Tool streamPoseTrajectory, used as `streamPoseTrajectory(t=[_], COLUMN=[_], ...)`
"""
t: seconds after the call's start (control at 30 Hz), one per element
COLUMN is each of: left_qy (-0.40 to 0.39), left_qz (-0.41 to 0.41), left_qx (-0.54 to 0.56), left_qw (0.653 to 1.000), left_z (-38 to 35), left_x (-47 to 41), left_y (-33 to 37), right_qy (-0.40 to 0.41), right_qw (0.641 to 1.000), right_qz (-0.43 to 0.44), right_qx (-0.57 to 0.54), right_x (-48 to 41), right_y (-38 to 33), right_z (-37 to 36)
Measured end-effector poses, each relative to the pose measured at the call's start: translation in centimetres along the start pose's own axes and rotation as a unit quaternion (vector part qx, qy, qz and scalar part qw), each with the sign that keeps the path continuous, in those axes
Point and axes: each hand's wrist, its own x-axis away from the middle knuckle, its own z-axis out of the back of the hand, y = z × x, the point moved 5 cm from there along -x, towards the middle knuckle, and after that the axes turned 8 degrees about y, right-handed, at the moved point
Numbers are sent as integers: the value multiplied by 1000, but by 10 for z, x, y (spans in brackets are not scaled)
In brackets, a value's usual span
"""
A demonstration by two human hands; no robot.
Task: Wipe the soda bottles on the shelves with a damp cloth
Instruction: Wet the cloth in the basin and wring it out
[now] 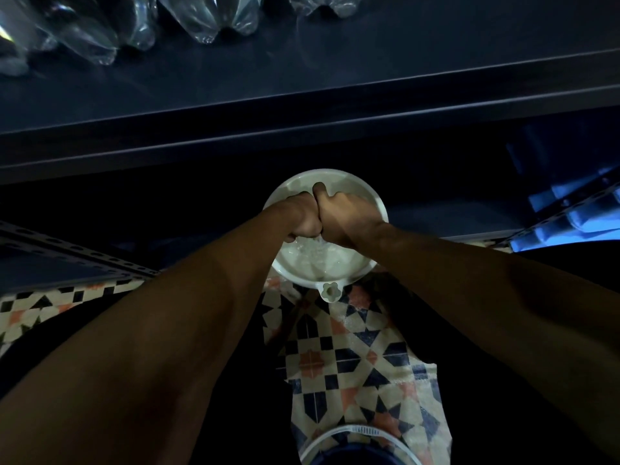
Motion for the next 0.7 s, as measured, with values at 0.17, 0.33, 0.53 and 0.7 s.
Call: streamPoseTrajectory(t=[0.17,0.33,0.53,0.7], left_qy=[-14,-45,-87,-84], left_qz=[6,6,6,-52], left_qx=[-13,-9,-45,-84], left_qw=[1000,999,995,991], left_z=[2,-3,2,2], left_x=[3,2,16,28], left_y=[-1,-8,-12,2], right_qy=[-16,-70,-153,-260], right_qw=[1000,997,988,963], right_qz=[-2,25,34,-5], right_qx=[-3,-4,-9,-74], right_x=[1,0,2,5], right_y=[0,-2,-15,-11], right_z=[-1,2,-1,-3])
